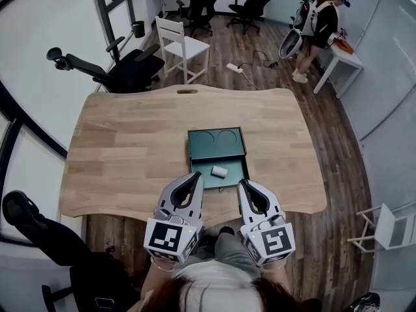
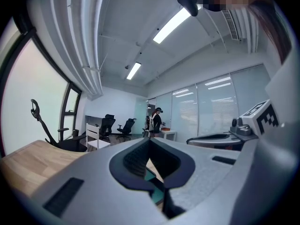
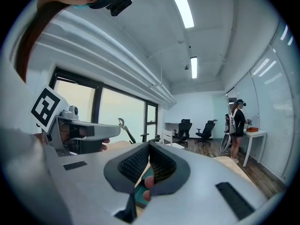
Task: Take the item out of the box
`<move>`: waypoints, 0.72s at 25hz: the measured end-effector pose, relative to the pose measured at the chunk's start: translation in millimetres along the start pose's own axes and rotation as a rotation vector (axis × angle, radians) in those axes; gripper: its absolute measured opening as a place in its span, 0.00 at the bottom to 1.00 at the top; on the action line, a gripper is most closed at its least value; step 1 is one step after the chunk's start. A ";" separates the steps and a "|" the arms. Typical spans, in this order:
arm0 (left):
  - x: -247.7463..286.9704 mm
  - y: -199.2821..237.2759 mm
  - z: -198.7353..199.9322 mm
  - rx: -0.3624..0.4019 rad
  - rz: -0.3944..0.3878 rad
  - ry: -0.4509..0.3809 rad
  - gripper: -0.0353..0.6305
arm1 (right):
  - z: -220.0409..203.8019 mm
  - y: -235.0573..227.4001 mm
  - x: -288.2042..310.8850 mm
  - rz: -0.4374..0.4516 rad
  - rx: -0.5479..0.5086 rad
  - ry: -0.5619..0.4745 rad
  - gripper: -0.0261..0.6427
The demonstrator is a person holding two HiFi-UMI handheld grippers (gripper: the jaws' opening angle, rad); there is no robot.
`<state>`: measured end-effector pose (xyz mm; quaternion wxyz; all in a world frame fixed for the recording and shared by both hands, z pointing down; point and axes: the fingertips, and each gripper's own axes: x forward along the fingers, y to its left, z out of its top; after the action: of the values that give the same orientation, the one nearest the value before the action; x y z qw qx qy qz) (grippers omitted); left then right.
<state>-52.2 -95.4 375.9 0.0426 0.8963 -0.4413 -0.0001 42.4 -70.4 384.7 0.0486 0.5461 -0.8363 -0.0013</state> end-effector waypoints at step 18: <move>62.0 26.6 16.6 0.012 0.056 -0.002 0.06 | -42.7 -23.5 63.4 0.199 -0.093 0.174 0.08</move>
<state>-36.0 -161.9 363.8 0.0366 0.8837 -0.4665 0.0030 42.1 -135.6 431.0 0.1459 0.4555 -0.8781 0.0120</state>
